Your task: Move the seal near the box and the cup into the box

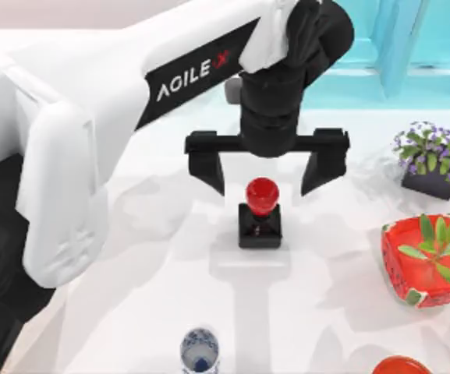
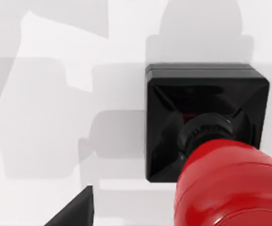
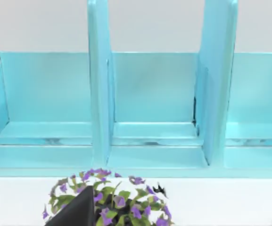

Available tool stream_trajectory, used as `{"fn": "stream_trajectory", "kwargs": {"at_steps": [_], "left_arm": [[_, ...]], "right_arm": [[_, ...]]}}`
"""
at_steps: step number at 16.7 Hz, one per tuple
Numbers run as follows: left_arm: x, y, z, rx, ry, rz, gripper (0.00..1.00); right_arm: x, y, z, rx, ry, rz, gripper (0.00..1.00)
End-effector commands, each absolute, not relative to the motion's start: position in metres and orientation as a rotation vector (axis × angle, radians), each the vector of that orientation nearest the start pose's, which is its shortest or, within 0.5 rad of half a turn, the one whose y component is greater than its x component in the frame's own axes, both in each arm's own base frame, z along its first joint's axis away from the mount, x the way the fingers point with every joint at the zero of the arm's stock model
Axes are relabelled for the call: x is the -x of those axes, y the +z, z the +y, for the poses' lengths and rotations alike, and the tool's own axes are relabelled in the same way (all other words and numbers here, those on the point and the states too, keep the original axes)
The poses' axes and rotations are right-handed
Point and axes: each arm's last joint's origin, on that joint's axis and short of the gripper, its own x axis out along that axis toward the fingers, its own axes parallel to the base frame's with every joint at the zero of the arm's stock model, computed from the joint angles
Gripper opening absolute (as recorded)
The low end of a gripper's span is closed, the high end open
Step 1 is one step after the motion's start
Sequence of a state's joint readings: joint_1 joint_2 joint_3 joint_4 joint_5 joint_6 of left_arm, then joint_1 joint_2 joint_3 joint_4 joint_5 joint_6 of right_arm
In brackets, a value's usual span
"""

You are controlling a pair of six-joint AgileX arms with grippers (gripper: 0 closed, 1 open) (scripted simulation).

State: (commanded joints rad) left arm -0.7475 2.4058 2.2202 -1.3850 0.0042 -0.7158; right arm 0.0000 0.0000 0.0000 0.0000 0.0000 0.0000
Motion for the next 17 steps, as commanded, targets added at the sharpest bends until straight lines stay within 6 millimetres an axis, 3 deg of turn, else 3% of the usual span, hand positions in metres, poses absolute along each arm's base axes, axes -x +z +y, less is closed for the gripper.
{"fn": "stream_trajectory", "kwargs": {"at_steps": [4,9,17], "left_arm": [[-0.349,0.154,-0.317,-0.017,-0.014,1.571,1.00],[-0.348,0.149,-0.316,-0.016,-0.015,1.570,1.00],[-0.348,0.149,-0.316,-0.016,-0.015,1.570,0.40]], "right_arm": [[-0.106,0.160,-0.001,0.000,0.000,0.000,1.00],[-0.106,0.160,-0.001,0.000,0.000,0.000,1.00],[-0.106,0.160,-0.001,0.000,0.000,0.000,1.00]]}}
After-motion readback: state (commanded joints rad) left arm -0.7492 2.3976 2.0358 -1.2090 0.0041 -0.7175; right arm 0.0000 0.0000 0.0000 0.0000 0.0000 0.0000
